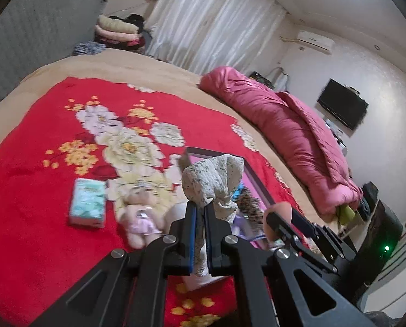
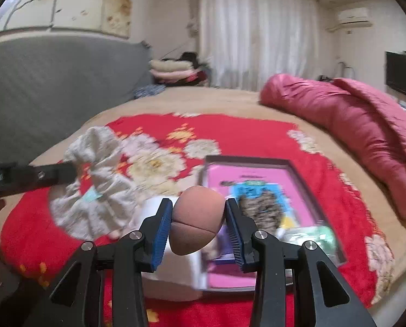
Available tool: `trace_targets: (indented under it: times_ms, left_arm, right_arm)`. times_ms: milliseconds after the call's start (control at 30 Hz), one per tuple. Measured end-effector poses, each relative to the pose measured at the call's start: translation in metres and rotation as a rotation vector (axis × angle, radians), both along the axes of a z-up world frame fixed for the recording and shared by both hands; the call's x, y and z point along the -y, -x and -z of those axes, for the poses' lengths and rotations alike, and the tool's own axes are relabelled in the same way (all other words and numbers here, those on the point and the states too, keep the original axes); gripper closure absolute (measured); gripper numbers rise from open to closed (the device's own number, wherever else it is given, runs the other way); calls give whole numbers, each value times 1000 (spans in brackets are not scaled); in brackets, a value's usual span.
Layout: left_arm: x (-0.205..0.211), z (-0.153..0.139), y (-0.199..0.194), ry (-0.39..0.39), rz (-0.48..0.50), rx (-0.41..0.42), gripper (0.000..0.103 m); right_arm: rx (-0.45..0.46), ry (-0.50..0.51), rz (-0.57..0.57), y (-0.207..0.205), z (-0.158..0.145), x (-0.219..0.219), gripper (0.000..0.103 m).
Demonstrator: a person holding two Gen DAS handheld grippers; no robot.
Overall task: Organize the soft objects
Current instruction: 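Lift and carry the scrunchie and sponge over the pink tray with both tools, then lower the scrunchie and sponge into the tray and open both tools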
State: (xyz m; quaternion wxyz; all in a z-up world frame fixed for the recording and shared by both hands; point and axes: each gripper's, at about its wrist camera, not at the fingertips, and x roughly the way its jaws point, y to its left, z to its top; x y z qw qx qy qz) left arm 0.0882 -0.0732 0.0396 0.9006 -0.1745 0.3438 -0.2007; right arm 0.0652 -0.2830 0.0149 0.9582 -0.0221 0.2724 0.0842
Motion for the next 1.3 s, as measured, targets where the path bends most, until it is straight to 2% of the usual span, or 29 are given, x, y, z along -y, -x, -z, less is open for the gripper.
trace_targets:
  times_ms: [133, 367, 533, 633, 833, 1300]
  left_arm:
    - [27, -3, -1, -16, 49, 0, 97]
    - [77, -6, -9, -34, 145, -9, 97]
    - [106, 2, -27, -52, 186, -50, 97]
    - [119, 10, -37, -29, 211, -74, 97]
    - [141, 30, -60, -98, 209, -126, 97]
    - [147, 58, -82, -148, 188, -169, 97]
  right_arm:
    - [43, -13, 87, 6, -7, 28, 62]
    - [45, -42, 227, 11, -5, 79, 62]
    - [32, -66, 273, 13, 1, 101, 62]
    - [11, -72, 270, 13, 7, 106, 62]
    - [-26, -59, 246, 4, 15, 103, 62]
    - [-133, -30, 148, -10, 48, 85, 62]
